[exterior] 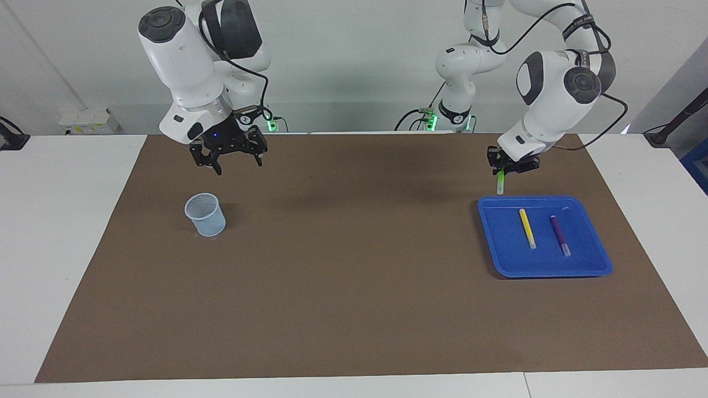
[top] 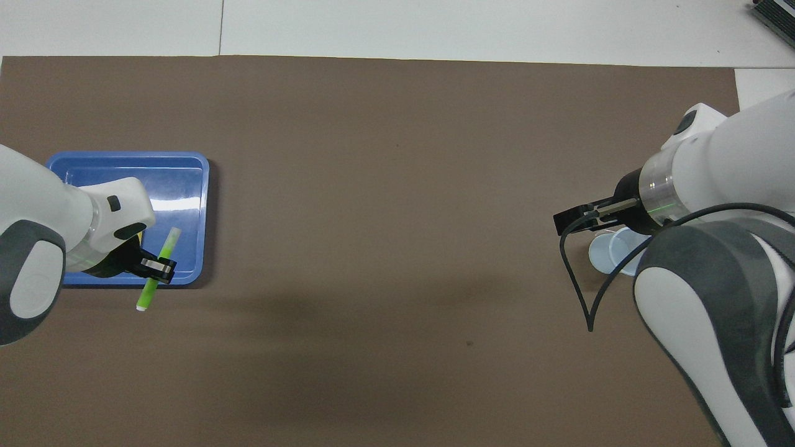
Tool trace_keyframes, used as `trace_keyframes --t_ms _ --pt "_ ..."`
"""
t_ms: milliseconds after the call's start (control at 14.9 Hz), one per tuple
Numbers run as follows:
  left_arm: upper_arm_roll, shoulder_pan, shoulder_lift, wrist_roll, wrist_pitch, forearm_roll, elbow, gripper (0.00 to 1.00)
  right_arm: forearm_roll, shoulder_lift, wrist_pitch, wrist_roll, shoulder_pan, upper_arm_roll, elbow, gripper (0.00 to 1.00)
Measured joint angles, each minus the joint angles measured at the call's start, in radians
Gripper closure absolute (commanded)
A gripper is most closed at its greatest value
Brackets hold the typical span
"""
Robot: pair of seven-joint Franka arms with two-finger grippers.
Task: Right arm passes pens to left for tray arrangement
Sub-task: 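Carry the green pen to the tray while the right gripper withdraws, then lower the green pen into the tray beside the yellow pen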
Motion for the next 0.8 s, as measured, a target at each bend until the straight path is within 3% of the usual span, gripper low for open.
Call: trace_keyframes --t_ms 335,804 --pt "0.000 0.060 0.077 -0.001 0.156 0.006 -0.028 1.00 -0.055 0.001 -0.129 0.000 -0.065 -0.003 0.060 0.00" --pt "-0.003 0.064 0.193 -0.087 0.329 0.068 -0.032 1.00 -0.063 0.004 -0.140 -0.002 -0.091 -0.006 0.048 0.00"
